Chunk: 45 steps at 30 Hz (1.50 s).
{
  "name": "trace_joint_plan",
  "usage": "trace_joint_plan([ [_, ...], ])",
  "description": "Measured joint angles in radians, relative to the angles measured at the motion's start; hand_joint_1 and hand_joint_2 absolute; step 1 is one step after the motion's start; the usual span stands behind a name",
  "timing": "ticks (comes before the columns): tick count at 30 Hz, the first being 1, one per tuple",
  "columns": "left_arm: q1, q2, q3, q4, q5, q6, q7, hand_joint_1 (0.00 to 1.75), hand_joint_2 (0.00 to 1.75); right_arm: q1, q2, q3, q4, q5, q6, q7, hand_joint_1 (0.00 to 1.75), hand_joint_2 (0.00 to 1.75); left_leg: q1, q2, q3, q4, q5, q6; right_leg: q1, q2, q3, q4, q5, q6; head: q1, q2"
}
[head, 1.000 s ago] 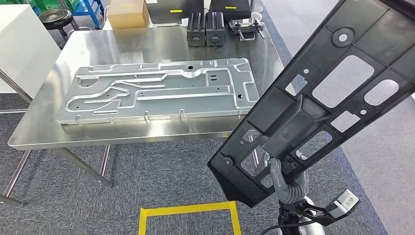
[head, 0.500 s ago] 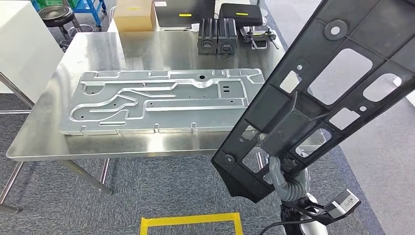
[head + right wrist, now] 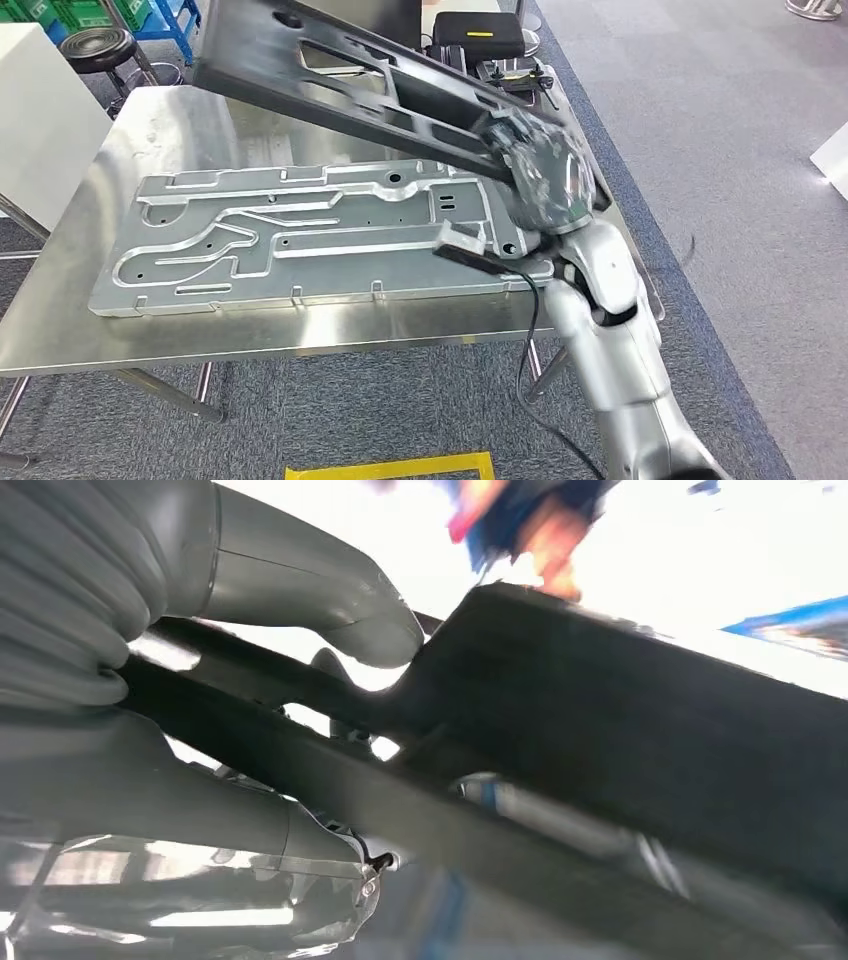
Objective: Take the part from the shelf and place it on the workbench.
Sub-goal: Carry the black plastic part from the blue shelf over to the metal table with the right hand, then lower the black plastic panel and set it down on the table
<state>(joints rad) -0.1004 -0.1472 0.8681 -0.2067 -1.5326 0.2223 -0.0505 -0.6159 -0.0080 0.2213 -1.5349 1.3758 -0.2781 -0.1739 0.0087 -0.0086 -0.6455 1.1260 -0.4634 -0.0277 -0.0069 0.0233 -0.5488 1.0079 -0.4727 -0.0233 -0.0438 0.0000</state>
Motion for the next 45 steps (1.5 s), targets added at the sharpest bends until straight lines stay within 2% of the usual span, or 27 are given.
trace_joint_plan([
  [2,-0.007,0.000,-0.007,0.000,-0.001,0.020,0.003,0.00,1.75,-0.138,0.000,0.064,0.151,0.139,-0.009,0.062,1.75,1.75,-0.005,0.006,0.013,-0.090,0.058,0.011,0.001,-0.004,0.006,0.001,-0.010,0.009,0.000,0.000],
  [5,-0.016,0.000,-0.016,0.000,0.002,0.040,0.008,0.00,1.75,-0.283,0.007,0.144,0.389,0.189,-0.019,0.104,1.75,1.75,-0.007,0.004,0.011,-0.109,0.068,0.033,0.004,-0.015,0.003,0.001,-0.019,0.026,0.000,0.000],
  [7,-0.016,-0.001,-0.021,0.000,0.002,0.045,0.008,0.00,1.75,-0.332,0.015,0.179,0.508,0.193,-0.035,0.118,0.87,0.87,-0.002,0.000,0.017,-0.119,0.067,0.039,0.005,-0.019,-0.001,0.015,-0.033,0.035,0.000,0.000],
  [9,-0.017,-0.001,-0.022,0.000,0.002,0.045,0.007,0.00,1.75,-0.349,0.019,0.192,0.556,0.194,-0.046,0.123,0.00,0.00,0.000,-0.001,0.022,-0.124,0.067,0.043,0.005,-0.019,-0.008,0.033,-0.045,0.039,0.000,0.000],
  [12,-0.017,-0.002,-0.023,0.000,0.003,0.046,0.006,0.00,1.75,-0.356,0.020,0.197,0.583,0.194,-0.052,0.123,0.00,0.00,0.001,-0.001,0.024,-0.124,0.065,0.045,0.004,-0.019,-0.023,0.061,-0.056,0.041,0.000,0.000],
  [13,-0.017,-0.002,-0.023,0.000,0.003,0.046,0.004,0.00,1.75,-0.363,0.023,0.207,0.633,0.193,-0.062,0.124,0.00,0.00,0.001,-0.001,0.027,-0.124,0.062,0.048,0.003,-0.019,-0.063,0.127,-0.076,0.043,0.000,0.000],
  [14,-0.016,-0.003,-0.025,0.000,0.001,0.045,0.002,0.00,1.75,-0.369,0.027,0.221,0.705,0.190,-0.071,0.124,0.00,0.00,0.000,-0.003,0.032,-0.123,0.056,0.050,0.001,-0.019,-0.109,0.187,-0.080,0.045,0.000,0.000],
  [15,-0.014,-0.003,-0.028,0.000,-0.002,0.045,0.002,0.00,1.75,-0.375,0.031,0.236,0.780,0.184,-0.080,0.124,0.00,0.00,0.000,-0.005,0.039,-0.121,0.048,0.051,-0.001,-0.020,-0.148,0.226,-0.069,0.046,0.000,0.000],
  [16,-0.012,-0.003,-0.031,0.000,-0.004,0.045,0.004,0.00,1.75,-0.378,0.034,0.248,0.851,0.176,-0.086,0.122,0.00,0.00,0.000,-0.007,0.047,-0.118,0.040,0.051,-0.003,-0.020,-0.170,0.227,-0.038,0.045,0.000,0.000],
  [17,-0.008,-0.003,-0.033,0.000,-0.003,0.045,0.006,0.00,1.75,-0.380,0.036,0.255,0.892,0.166,-0.087,0.120,0.00,0.00,0.000,-0.010,0.052,-0.115,0.032,0.049,-0.003,-0.021,-0.155,0.161,0.014,0.041,0.000,0.000],
  [18,-0.005,-0.004,-0.034,0.000,0.001,0.045,0.007,0.00,1.75,-0.383,0.037,0.256,0.917,0.158,-0.088,0.118,0.00,0.00,-0.002,-0.010,0.054,-0.112,0.026,0.046,0.000,-0.021,-0.131,0.097,0.048,0.037,0.000,0.000],
  [19,-0.002,-0.003,-0.034,0.001,0.005,0.045,0.007,0.00,1.75,-0.386,0.039,0.257,0.939,0.151,-0.090,0.117,0.00,0.00,-0.004,-0.011,0.055,-0.109,0.021,0.042,0.002,-0.022,-0.114,0.049,0.068,0.032,0.000,0.000],
  [21,0.003,-0.003,-0.033,0.001,0.012,0.045,0.005,0.00,1.75,-0.393,0.043,0.259,0.974,0.143,-0.094,0.116,0.00,0.00,-0.006,-0.009,0.054,-0.109,0.016,0.033,0.007,-0.020,-0.103,0.019,0.070,0.025,0.000,0.000],
  [24,0.007,-0.002,-0.033,0.001,0.016,0.045,0.004,0.00,1.75,-0.398,0.048,0.260,1.002,0.140,-0.095,0.116,0.00,0.00,-0.006,-0.006,0.054,-0.097,0.000,0.018,0.001,-0.018,-0.094,0.006,0.068,0.012,-0.001,0.000],
  [26,0.008,-0.001,-0.033,0.001,0.017,0.046,0.004,0.00,1.75,-0.403,0.053,0.260,1.014,0.139,-0.095,0.116,0.00,0.00,-0.004,-0.003,0.017,-0.010,-0.048,0.010,-0.003,-0.020,-0.085,0.000,0.067,0.004,-0.001,0.000],
  [28,0.009,-0.001,-0.033,0.001,0.018,0.045,0.005,0.00,0.87,-0.404,0.056,0.260,1.027,0.138,-0.095,0.116,0.00,0.00,-0.002,-0.001,-0.050,0.126,-0.103,0.003,-0.003,-0.021,-0.081,0.000,0.065,0.000,-0.001,0.000],
  [29,0.010,0.000,-0.033,0.001,0.019,0.044,0.004,0.00,0.44,-0.404,0.056,0.261,1.032,0.137,-0.095,0.116,0.00,0.00,-0.001,-0.001,-0.075,0.168,-0.112,0.002,-0.002,-0.020,-0.080,0.000,0.064,-0.001,-0.001,0.000],
  [30,0.010,0.000,-0.032,0.001,0.020,0.042,0.004,0.00,0.00,-0.404,0.057,0.261,1.037,0.136,-0.095,0.116,0.00,0.00,-0.001,-0.001,-0.082,0.173,-0.100,0.001,-0.002,-0.020,-0.079,0.001,0.064,0.000,-0.001,0.000],
  [31,0.011,0.001,-0.032,0.001,0.020,0.038,0.006,0.00,0.00,-0.404,0.057,0.261,1.041,0.133,-0.095,0.115,0.00,0.00,0.000,-0.001,-0.068,0.136,-0.070,0.002,-0.002,-0.019,-0.078,0.001,0.062,0.001,-0.001,0.000],
  [33,0.011,0.004,-0.032,0.001,0.017,0.030,0.014,0.00,0.00,-0.404,0.057,0.262,1.047,0.125,-0.094,0.111,0.00,0.00,0.000,0.000,-0.003,-0.005,0.002,0.007,-0.001,-0.016,-0.075,0.005,0.059,0.006,0.000,0.000],
  [35,0.010,0.006,-0.031,0.001,0.024,0.020,0.022,0.00,0.00,-0.404,0.057,0.261,1.051,0.112,-0.093,0.101,0.00,0.00,-0.002,-0.001,0.040,-0.098,0.033,0.017,0.002,-0.014,-0.076,0.009,0.058,0.015,0.000,0.000],
  [38,0.009,0.006,-0.026,0.001,0.041,0.010,0.030,0.00,0.00,-0.401,0.057,0.253,1.056,0.080,-0.092,0.083,0.00,0.00,-0.004,-0.001,0.042,-0.112,0.041,0.034,0.002,-0.011,-0.079,0.009,0.063,0.032,0.000,0.000],
  [39,0.009,0.006,-0.023,0.001,0.044,0.012,0.030,0.00,0.00,-0.400,0.056,0.247,1.056,0.068,-0.091,0.079,0.00,0.00,-0.003,0.001,0.042,-0.116,0.046,0.041,0.001,-0.012,-0.082,0.017,0.053,0.037,0.000,0.000],
  [41,0.010,0.005,-0.020,0.001,0.050,0.016,0.025,0.00,0.00,-0.399,0.050,0.232,1.057,0.046,-0.087,0.082,0.00,0.00,-0.001,0.004,0.038,-0.123,0.057,0.054,0.000,-0.013,-0.107,0.084,-0.005,0.045,0.000,0.000],
  [43,0.012,0.004,-0.017,0.001,0.056,0.022,0.018,0.00,0.00,-0.390,0.033,0.212,1.058,0.015,-0.084,0.085,0.00,0.00,-0.003,0.005,0.030,-0.123,0.063,0.060,-0.001,-0.016,-0.152,0.214,-0.082,0.050,0.000,0.000],
  [44,0.014,0.004,-0.016,0.001,0.058,0.024,0.014,0.00,0.00,-0.383,0.019,0.198,1.060,-0.005,-0.085,0.083,0.00,0.00,-0.004,0.004,0.025,-0.122,0.066,0.062,-0.001,-0.016,-0.168,0.267,-0.104,0.052,0.000,0.000],
  [45,0.017,0.004,-0.014,0.001,0.060,0.025,0.011,0.00,0.00,-0.374,0.000,0.181,1.062,-0.028,-0.088,0.078,0.00,0.00,-0.004,0.002,0.020,-0.120,0.069,0.063,-0.001,-0.017,-0.168,0.286,-0.108,0.052,0.000,0.000],
])
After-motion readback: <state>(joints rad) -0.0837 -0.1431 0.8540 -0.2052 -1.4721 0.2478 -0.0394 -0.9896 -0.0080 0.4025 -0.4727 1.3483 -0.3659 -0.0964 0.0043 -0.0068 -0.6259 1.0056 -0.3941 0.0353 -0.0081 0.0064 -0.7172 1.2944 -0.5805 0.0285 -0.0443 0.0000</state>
